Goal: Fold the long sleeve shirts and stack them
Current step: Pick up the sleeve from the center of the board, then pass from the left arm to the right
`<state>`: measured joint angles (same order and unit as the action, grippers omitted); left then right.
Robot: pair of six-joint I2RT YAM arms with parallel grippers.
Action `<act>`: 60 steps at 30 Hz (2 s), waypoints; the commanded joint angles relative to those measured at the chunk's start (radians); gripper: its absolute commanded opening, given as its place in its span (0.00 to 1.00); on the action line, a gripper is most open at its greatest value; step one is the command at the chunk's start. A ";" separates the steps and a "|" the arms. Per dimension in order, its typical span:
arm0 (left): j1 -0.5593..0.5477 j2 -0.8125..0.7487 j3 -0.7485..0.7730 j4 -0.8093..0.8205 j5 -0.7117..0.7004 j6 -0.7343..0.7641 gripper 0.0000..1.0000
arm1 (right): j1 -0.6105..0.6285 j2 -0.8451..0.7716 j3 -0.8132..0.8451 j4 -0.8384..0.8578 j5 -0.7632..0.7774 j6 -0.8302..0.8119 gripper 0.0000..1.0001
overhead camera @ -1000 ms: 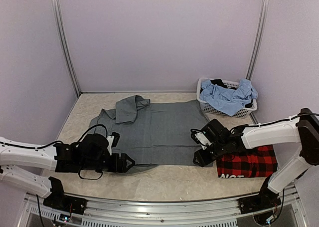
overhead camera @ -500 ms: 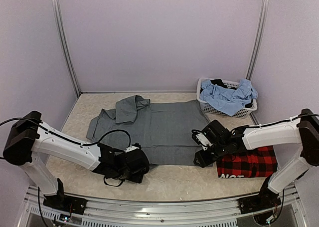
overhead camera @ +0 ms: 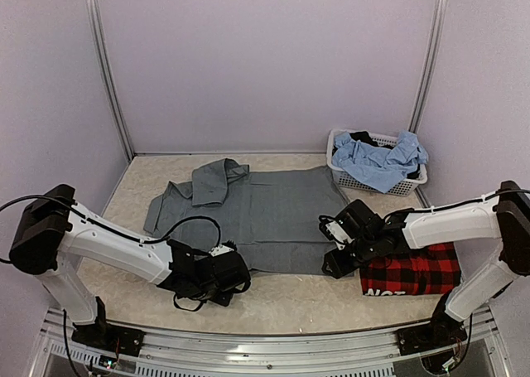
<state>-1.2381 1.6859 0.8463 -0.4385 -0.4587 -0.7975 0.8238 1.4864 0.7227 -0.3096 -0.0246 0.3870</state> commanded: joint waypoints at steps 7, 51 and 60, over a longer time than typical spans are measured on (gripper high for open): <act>-0.008 -0.156 0.087 -0.172 0.163 0.216 0.00 | 0.012 -0.028 0.015 -0.064 0.054 0.002 0.47; 0.171 -0.448 0.122 -0.210 0.837 0.607 0.00 | 0.319 -0.219 -0.144 0.239 -0.157 -0.010 0.66; 0.176 -0.452 0.117 -0.212 0.841 0.610 0.00 | 0.319 -0.047 -0.087 0.275 -0.131 -0.107 0.68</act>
<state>-1.0718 1.2377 0.9710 -0.6788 0.3630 -0.2058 1.1366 1.3838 0.5949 -0.0738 -0.1692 0.3374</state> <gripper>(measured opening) 0.007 0.685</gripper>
